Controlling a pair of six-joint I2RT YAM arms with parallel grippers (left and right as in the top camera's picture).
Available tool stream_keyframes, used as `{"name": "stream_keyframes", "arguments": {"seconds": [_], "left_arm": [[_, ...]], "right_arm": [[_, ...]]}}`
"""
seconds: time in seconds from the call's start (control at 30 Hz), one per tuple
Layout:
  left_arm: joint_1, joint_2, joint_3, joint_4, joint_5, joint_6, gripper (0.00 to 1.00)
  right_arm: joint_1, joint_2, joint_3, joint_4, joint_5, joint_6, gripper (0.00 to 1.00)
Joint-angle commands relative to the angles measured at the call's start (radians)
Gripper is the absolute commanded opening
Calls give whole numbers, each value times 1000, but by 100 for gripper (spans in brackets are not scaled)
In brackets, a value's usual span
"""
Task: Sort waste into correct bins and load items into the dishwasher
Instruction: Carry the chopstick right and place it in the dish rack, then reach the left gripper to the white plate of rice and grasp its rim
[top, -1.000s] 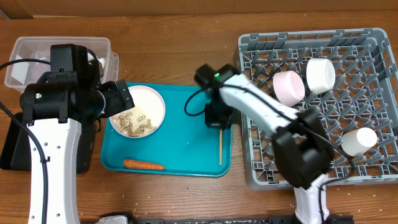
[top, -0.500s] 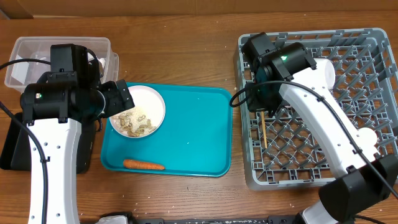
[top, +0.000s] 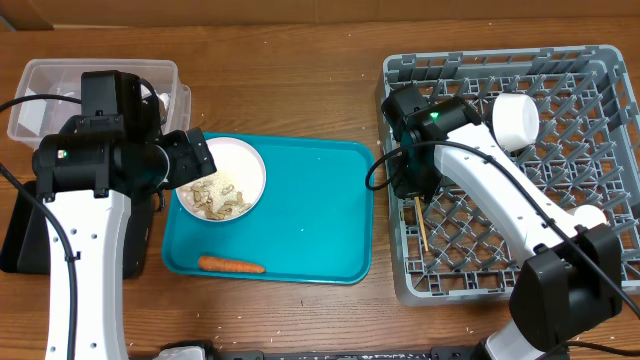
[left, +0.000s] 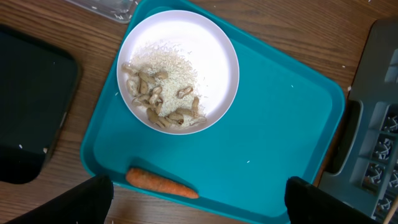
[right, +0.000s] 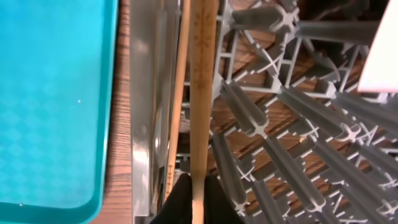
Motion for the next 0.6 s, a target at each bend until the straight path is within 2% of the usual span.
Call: {"name": "stream_keyframes", "arguments": {"seconds": [0.0,0.07,0.3,0.4,0.57], "left_arm": [[4,-10,21,-3,-3,16,90],[4,-10,21,-3,-3,16,90],[4,-10,21,-10,-2,16,90],[-2,-10,21,-7,1,16,90],[-63,1,11,21,1,19,91]], "right_arm": [[3,-12,18,-9,6,-6,20],[3,-28,39,-21,6,-6,27],[3,-136,152,-68,6,20,28],[-5,-211,169,-58,6,41,45],[-104,-318,169,-57,-17,66,53]]}}
